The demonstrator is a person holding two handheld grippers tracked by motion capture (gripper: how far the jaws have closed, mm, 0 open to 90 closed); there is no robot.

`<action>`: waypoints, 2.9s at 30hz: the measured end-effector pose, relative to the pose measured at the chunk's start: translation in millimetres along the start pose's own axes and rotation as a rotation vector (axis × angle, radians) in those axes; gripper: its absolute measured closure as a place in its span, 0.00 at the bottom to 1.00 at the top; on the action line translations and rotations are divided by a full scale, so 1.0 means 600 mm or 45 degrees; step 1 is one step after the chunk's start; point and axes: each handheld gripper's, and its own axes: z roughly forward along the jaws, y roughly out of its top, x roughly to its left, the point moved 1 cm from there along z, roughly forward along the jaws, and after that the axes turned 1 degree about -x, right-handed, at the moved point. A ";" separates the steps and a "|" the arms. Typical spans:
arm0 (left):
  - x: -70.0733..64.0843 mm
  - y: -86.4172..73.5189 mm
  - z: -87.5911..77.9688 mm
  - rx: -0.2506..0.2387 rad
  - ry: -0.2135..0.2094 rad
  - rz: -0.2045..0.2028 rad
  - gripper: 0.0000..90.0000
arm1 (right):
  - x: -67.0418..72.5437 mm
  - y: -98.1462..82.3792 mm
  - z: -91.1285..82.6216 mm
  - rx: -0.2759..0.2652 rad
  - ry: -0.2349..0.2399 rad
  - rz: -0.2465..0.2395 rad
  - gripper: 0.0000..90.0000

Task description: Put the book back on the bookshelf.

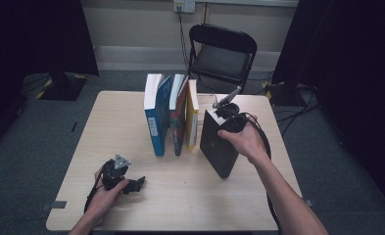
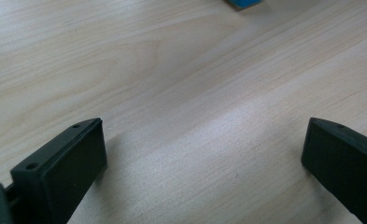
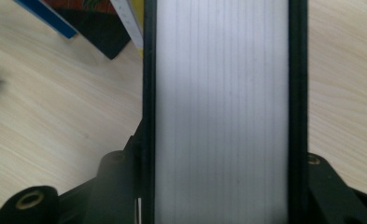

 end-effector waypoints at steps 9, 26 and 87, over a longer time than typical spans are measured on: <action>0.000 0.000 0.000 0.001 -0.001 0.000 0.00 | -0.004 0.031 0.001 -0.025 -0.015 0.060 0.60; 0.000 0.000 0.000 0.004 -0.003 0.002 0.00 | -0.007 0.108 0.019 -0.048 -0.085 0.182 0.60; -0.001 0.000 0.000 0.002 -0.014 0.009 0.00 | -0.009 0.112 0.041 -0.256 -0.060 0.259 0.53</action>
